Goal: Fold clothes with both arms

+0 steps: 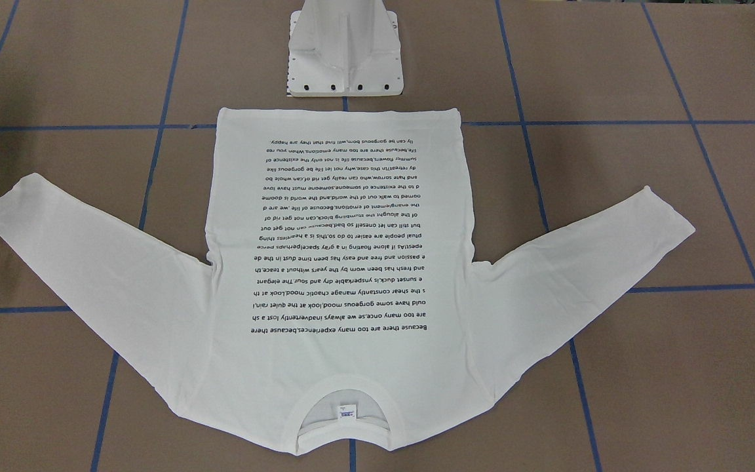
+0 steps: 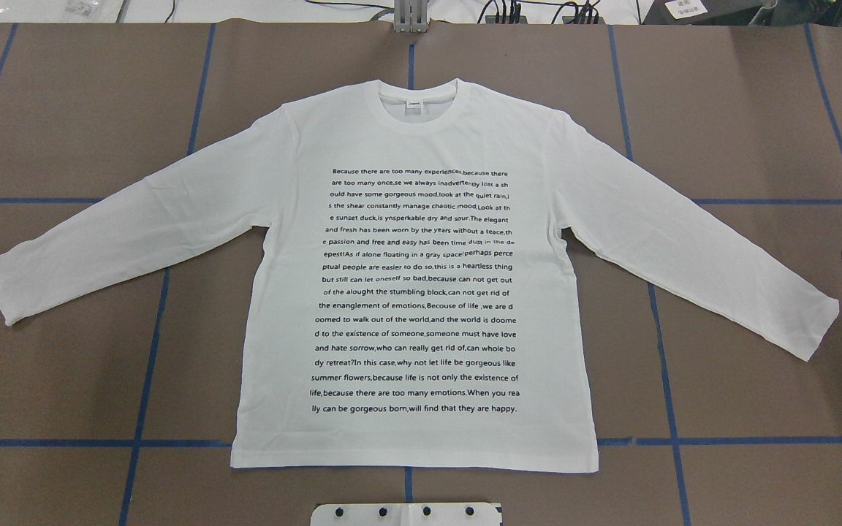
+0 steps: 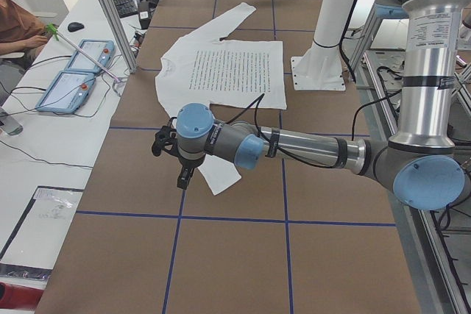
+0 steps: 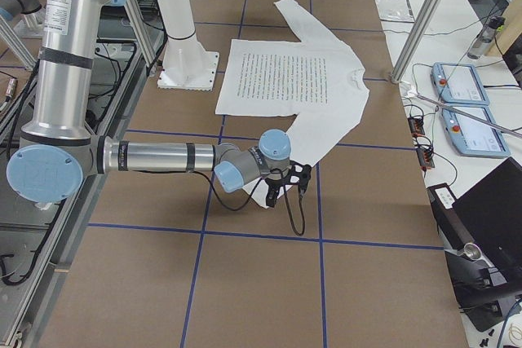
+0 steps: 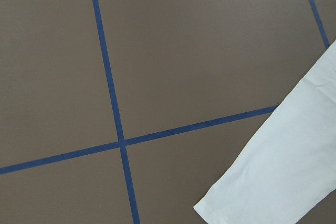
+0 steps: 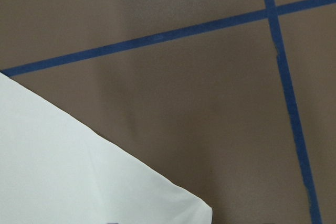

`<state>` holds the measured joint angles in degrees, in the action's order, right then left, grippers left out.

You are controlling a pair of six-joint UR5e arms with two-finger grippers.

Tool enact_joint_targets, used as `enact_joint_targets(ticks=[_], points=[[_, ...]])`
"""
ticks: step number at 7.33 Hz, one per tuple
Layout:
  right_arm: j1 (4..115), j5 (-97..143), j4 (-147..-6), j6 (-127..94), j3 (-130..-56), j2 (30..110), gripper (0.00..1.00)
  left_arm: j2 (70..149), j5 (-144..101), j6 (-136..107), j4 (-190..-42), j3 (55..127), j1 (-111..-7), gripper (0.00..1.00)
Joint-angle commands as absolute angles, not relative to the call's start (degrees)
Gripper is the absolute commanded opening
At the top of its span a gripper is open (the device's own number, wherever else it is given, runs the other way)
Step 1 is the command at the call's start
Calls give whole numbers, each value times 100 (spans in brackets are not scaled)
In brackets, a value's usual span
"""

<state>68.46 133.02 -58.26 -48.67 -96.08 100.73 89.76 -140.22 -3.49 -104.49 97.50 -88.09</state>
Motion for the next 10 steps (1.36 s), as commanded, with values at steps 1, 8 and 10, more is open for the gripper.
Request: enact_joint_targets(ticks=[1,8,10], points=[[6583,13157,-5233,-5621,-9152,10099,92,8974,-14045,-369,-10512,9747,-8807,100],[6117,13105,-4939,-6460,-8824,10037,73,9000,-14036,-369,-10556,9747,-8798,100],[6117,13087,-4939,-6460,-8693,10028,67,9009,-14036,-369,-10547,9765,-8798,100]])
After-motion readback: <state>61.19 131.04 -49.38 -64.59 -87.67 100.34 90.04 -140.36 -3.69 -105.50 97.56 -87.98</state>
